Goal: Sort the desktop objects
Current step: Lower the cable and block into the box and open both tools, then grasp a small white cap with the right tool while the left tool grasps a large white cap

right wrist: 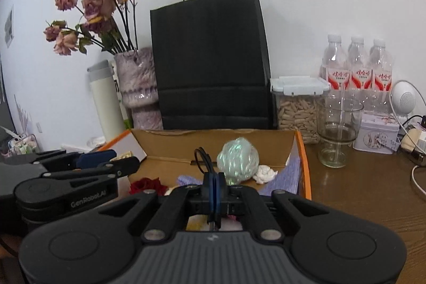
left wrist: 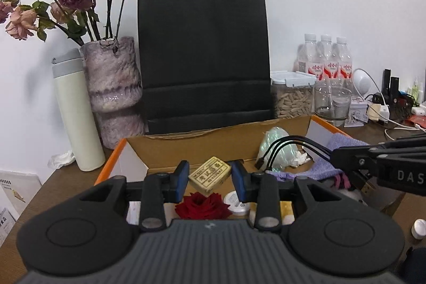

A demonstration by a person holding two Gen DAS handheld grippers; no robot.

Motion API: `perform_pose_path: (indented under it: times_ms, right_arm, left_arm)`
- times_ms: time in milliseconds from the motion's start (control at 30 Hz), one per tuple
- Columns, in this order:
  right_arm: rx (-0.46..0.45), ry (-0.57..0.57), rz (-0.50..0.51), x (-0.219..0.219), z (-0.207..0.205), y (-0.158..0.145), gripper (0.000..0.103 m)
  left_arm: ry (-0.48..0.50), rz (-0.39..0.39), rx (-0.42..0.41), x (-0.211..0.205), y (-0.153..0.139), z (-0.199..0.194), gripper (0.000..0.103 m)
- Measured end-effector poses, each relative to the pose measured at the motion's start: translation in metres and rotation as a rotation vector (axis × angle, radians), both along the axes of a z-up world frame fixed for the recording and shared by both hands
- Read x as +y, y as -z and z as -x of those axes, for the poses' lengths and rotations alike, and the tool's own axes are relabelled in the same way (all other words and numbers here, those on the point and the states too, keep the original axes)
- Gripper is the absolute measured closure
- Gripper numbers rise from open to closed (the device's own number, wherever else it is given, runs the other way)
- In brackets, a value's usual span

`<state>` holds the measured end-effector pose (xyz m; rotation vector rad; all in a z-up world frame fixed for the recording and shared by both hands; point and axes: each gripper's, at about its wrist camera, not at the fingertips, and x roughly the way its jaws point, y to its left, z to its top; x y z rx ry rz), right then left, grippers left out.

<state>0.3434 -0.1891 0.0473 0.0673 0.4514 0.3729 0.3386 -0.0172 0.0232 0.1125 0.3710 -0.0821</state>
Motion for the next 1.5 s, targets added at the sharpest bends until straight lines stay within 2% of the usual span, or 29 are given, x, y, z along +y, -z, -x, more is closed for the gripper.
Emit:
perform_pose_path:
  times_ms: [67,100,133,167,200,233,300,333,467,667,933,1200,1500]
  right_arm:
    - [0.015,0.0,0.011,0.001,0.001,0.002,0.096]
    - [0.022,0.008,0.022,0.003,0.002,0.003,0.091]
    - [0.024,0.018,0.037,0.003,0.004,0.003,0.079]
    - [0.026,0.024,0.054,0.005,0.005,0.003,0.07]
    - [0.027,0.028,0.065,0.006,0.006,0.002,0.045]
    - [0.024,0.029,0.07,0.006,0.009,0.001,0.027]
    - [0.014,0.032,0.08,0.004,0.015,-0.001,0.01]
    - [0.009,0.025,0.079,0.002,0.018,-0.003,0.007]
    - [-0.004,0.013,0.061,-0.01,0.03,-0.011,0.007]
    - [-0.021,0.058,0.042,-0.033,0.044,-0.021,0.005]
    - [-0.027,0.148,0.056,-0.072,0.074,-0.02,0.004]
    - [0.043,0.206,0.117,-0.088,0.098,0.002,0.004]
    - [0.129,0.248,0.176,-0.094,0.107,0.029,0.004]
  left_arm:
    - [-0.015,-0.006,-0.008,0.0,0.0,0.003,0.05]
    - [-0.031,-0.012,-0.013,-0.001,0.0,0.005,0.025]
    - [-0.049,-0.016,-0.03,-0.001,-0.001,0.008,0.002]
    - [-0.066,-0.021,-0.057,-0.001,-0.002,0.013,0.0]
    - [-0.078,-0.028,-0.084,-0.001,-0.004,0.017,0.0]
    - [-0.091,-0.041,-0.092,-0.002,-0.006,0.019,0.0]
    - [-0.102,-0.046,-0.097,0.0,-0.009,0.023,0.0]
    - [-0.097,-0.036,-0.098,0.002,-0.01,0.025,0.0]
    - [-0.096,0.005,-0.106,0.011,-0.017,0.032,0.0]
    - [-0.109,0.036,-0.136,0.025,-0.026,0.048,0.0]
    - [-0.143,0.034,-0.108,0.052,-0.025,0.075,0.0]
    - [-0.207,-0.007,-0.037,0.083,-0.015,0.1,0.0]
    - [-0.238,-0.014,0.091,0.102,0.01,0.112,0.0]
